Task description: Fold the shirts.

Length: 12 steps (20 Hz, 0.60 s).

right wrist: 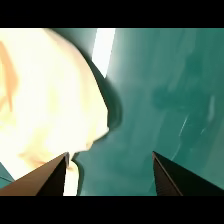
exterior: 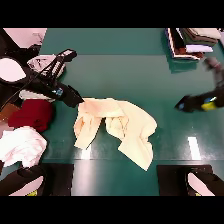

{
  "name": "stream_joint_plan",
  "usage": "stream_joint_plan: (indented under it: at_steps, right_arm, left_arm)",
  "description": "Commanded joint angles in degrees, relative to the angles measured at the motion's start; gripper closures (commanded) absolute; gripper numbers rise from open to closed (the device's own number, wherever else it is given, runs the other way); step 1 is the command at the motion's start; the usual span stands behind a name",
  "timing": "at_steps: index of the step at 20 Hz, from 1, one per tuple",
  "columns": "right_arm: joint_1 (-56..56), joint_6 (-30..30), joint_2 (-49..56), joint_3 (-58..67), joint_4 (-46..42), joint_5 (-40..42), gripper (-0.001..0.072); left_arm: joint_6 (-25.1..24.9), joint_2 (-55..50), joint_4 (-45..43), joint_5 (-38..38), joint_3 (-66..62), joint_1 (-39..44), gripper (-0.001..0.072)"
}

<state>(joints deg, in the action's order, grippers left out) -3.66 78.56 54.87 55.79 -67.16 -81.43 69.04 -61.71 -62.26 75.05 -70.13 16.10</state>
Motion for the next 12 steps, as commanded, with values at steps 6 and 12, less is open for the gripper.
stream_joint_plan:
  at_steps: [6,12]
  right_arm:
    - [-1.38,-6.25,12.24,-17.97,16.79,10.95,0.0139]
    - [-9.18,-8.26,16.00,-17.90,17.66,14.45,0.0605]
  left_arm:
    - [0.04,0.28,-3.58,-0.66,-0.15,-0.17,0.0684]
    - [0.48,0.31,-3.61,-0.63,-0.17,-0.20,0.0684]
